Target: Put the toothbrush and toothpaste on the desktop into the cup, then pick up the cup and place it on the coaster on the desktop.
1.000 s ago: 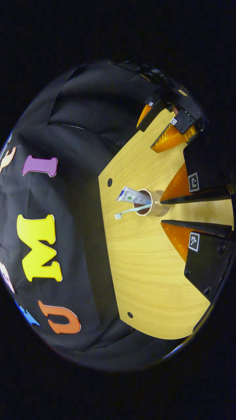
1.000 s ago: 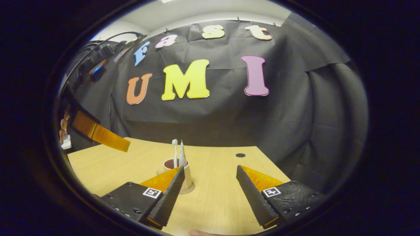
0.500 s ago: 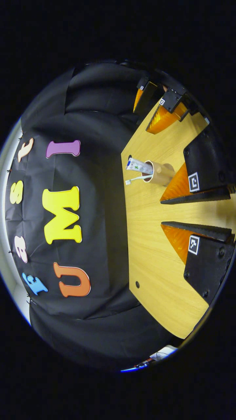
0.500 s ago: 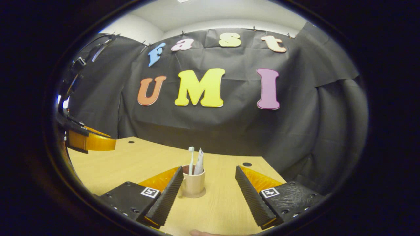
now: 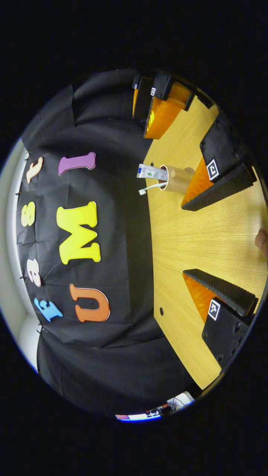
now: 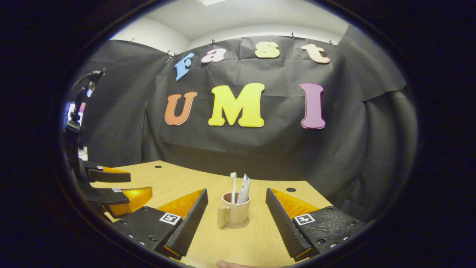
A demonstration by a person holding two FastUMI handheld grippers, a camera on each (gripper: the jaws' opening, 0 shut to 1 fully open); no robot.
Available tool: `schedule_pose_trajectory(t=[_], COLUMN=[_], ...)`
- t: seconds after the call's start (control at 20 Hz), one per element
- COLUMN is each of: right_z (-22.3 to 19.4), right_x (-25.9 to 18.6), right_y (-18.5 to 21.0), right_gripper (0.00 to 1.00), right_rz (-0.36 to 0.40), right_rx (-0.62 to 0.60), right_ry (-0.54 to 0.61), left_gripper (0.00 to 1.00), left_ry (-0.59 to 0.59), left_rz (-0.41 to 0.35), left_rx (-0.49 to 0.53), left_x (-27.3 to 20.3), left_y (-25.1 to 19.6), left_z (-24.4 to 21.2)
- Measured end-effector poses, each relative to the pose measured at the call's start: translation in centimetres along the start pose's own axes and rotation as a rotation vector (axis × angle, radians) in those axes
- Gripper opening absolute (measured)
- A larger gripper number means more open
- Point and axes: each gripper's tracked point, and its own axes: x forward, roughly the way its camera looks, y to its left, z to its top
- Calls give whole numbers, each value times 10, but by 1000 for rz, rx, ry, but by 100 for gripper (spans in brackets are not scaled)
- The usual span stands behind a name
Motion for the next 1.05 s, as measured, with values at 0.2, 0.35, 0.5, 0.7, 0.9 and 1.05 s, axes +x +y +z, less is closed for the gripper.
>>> schedule_pose_trajectory(t=[0.2, 0.35, 0.5, 0.7, 0.9, 1.05], right_z=[-3, 1, 2, 0, 3, 5], right_x=[4, 3, 3, 3, 2, 1], right_y=[-11, -14, -19, -20, -22, -19], right_gripper=[96, 96, 96, 95, 94, 94], right_rz=[-58, -75, -82, -79, -95, -85], right_rx=[-17, -13, 6, 6, -46, -44], right_ry=[1, -15, -14, 1, -16, -25], left_gripper=[99, 100, 99, 100, 100, 100], left_ry=[-79, -113, -99, -48, -87, -103], left_rz=[19, 43, 43, 47, 42, 20], left_rx=[-23, -10, -26, -56, -17, -12], left_x=[0, -4, -1, 1, -2, -3], left_y=[13, 25, 29, 32, 28, 20], left_z=[14, 21, 14, 6, 20, 27])
